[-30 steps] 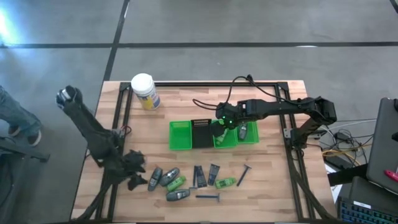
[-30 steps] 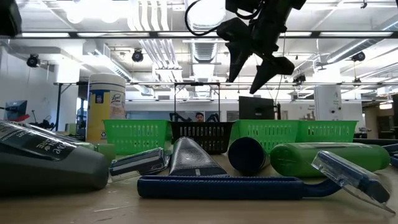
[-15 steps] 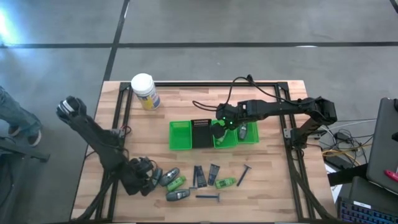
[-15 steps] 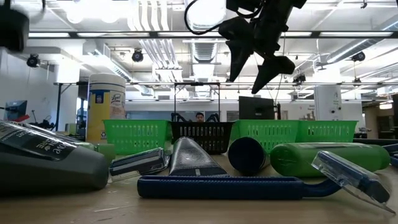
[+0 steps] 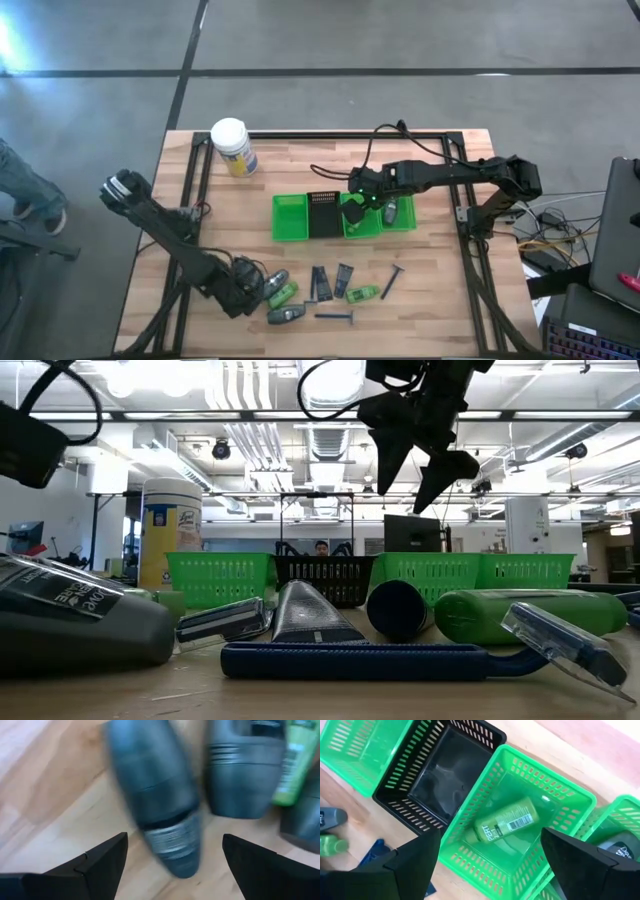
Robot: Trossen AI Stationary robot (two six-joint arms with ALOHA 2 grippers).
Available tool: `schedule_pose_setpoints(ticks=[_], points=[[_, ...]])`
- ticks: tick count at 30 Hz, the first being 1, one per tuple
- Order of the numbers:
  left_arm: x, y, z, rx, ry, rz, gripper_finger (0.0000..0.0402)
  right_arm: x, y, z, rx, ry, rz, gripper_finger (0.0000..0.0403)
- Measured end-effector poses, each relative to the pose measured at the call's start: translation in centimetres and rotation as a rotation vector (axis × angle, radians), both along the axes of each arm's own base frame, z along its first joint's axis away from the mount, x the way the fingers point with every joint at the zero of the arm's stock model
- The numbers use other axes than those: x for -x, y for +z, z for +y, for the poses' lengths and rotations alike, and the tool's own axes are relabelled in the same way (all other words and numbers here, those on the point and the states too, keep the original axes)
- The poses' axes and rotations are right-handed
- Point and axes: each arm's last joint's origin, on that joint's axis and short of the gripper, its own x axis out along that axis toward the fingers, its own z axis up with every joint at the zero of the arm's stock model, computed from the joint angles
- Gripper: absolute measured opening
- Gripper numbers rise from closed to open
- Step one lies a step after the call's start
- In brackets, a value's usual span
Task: Pick & Place Travel size toiletries
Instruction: Put the black deodorant into the right green basket
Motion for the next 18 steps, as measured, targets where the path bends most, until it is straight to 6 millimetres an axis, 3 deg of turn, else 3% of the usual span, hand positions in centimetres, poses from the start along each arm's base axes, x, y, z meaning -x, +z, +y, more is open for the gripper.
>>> schedule_pose_setpoints(ticks=[8, 11, 14, 18], points=[[-0.9, -2.7, -0.6, -0.075, 0.018, 0.101, 0.0331, 0.0, 0.0, 0.0, 0.008, 0.011, 0.001, 0.0338], [-1.0, -2.9, -0.5, -0.103, 0.029, 0.081, 0.0323, 0.0, 0.0, 0.0, 0.011, 0.021, 0.002, 0.0328], [-1.3, -2.2, -0.2, -0.109, -0.024, 0.05, 0.0297, 0.0, 0.0, 0.3, 0.004, 0.08, 0.002, 0.0317], [-1.1, -1.7, 0.1, -0.133, -0.124, 0.033, 0.0231, -0.3, 0.1, 0.8, -0.05, 0.201, -0.036, 0.0301]])
